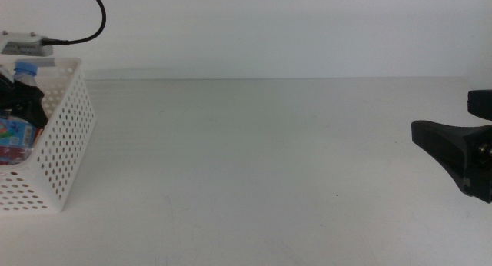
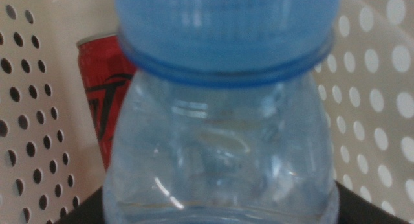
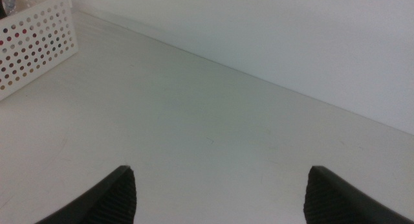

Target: Use arms to grab the bottles and put them into the dustbin to the left of the table.

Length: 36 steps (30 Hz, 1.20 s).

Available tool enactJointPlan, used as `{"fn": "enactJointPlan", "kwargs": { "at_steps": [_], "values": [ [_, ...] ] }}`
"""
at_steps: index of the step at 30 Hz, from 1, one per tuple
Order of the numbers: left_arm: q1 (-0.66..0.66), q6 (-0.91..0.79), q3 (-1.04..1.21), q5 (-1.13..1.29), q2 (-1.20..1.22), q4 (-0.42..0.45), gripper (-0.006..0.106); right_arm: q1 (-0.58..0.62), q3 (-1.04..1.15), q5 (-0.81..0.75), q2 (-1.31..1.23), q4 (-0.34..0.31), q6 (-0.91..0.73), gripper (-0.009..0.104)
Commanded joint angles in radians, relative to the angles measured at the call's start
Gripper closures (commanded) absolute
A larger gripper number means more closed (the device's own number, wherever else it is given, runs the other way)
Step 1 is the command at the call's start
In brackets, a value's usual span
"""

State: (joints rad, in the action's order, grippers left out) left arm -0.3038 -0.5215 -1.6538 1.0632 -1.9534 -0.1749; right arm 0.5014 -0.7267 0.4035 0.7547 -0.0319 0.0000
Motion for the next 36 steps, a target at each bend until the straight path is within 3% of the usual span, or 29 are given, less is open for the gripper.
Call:
{"fn": "enactJointPlan", "kwargs": {
  "at_steps": [1, 5, 8, 26, 33, 36],
  "values": [
    [-0.001, -0.009, -0.040, -0.037, 0.066, -0.034, 0.062, 0.003, -0.026, -0.066, -0.004, -0.007, -0.013, 0.027],
    [-0.001, -0.010, -0.040, -0.037, 0.066, -0.045, 0.028, 0.003, -0.026, -0.066, -0.004, -0.007, -0.013, 0.027],
    [-0.001, -0.010, -0.040, -0.036, 0.067, -0.045, 0.010, 0.003, -0.026, -0.066, -0.004, -0.007, -0.013, 0.027],
    [0.017, 0.141, -0.012, -0.037, 0.260, -0.070, 0.015, 0.003, -0.026, -0.066, -0.004, -0.007, -0.013, 0.027],
    [0.115, 0.066, 0.167, -0.267, 0.486, -0.193, 0.016, 0.003, -0.026, -0.066, -0.004, -0.007, -0.013, 0.027],
    [0.213, 0.049, 0.264, -0.398, 0.588, -0.201, 0.016, 0.003, -0.026, -0.066, -0.004, -0.007, -0.013, 0.027]
  ]
}}
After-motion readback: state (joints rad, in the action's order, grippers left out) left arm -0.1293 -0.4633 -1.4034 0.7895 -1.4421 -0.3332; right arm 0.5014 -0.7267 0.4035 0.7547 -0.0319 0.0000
